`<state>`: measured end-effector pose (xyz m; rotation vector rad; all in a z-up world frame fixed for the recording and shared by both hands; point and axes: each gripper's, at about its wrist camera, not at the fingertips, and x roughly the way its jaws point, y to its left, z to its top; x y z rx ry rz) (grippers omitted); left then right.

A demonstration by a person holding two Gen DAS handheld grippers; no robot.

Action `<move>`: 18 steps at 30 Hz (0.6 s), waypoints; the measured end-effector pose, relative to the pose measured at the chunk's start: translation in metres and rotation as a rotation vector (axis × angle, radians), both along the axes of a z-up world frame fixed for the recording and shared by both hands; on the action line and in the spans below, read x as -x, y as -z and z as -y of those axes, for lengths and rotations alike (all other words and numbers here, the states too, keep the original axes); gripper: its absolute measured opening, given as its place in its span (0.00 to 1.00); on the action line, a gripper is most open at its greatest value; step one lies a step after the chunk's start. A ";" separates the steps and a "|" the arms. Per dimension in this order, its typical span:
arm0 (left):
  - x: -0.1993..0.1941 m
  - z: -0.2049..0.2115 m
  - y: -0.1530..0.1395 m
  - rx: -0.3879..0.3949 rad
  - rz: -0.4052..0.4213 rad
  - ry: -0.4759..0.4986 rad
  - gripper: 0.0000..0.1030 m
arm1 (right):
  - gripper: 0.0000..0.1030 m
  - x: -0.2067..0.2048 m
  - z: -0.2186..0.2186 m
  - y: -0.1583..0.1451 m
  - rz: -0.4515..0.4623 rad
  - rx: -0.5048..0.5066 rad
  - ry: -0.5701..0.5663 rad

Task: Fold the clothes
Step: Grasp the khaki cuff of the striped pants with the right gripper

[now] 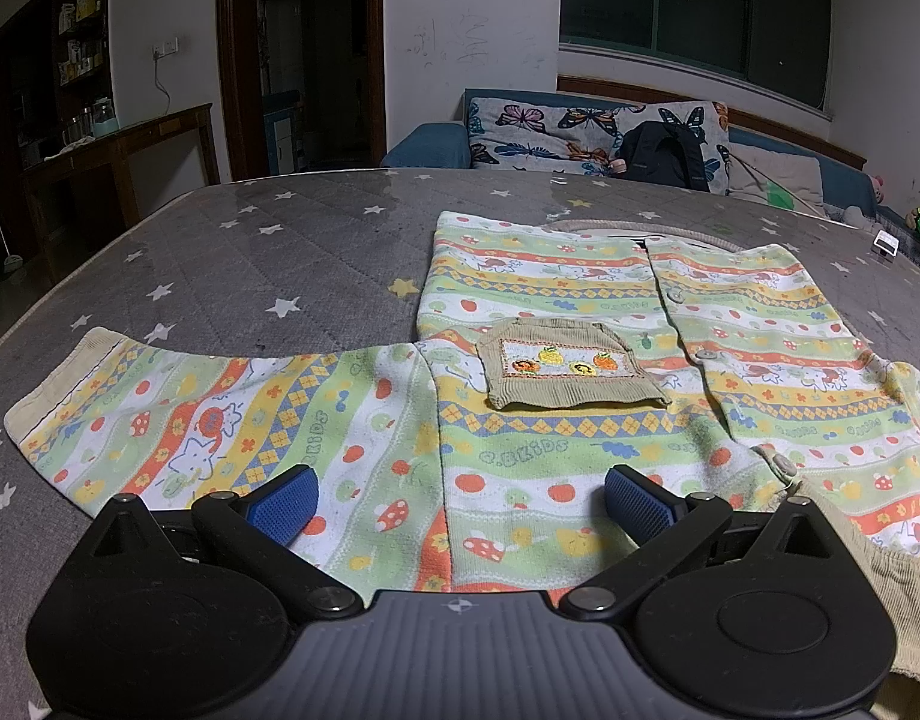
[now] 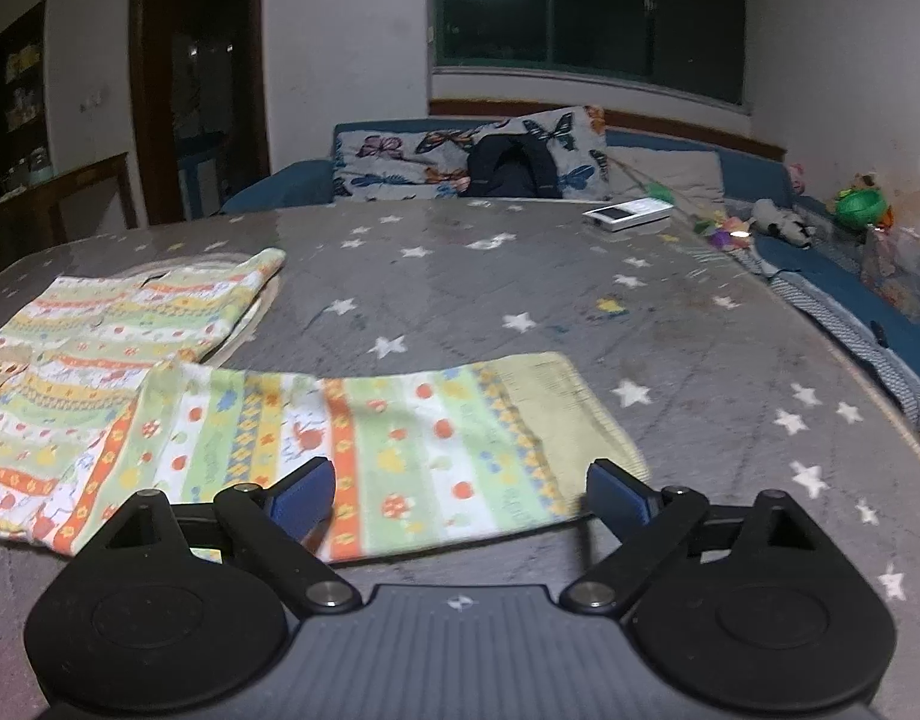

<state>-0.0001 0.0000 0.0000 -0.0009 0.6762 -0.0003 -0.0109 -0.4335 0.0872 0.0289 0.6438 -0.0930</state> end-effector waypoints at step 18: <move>0.002 0.000 -0.003 0.001 0.000 0.001 1.00 | 0.20 -0.011 0.039 0.000 -0.051 -0.104 0.111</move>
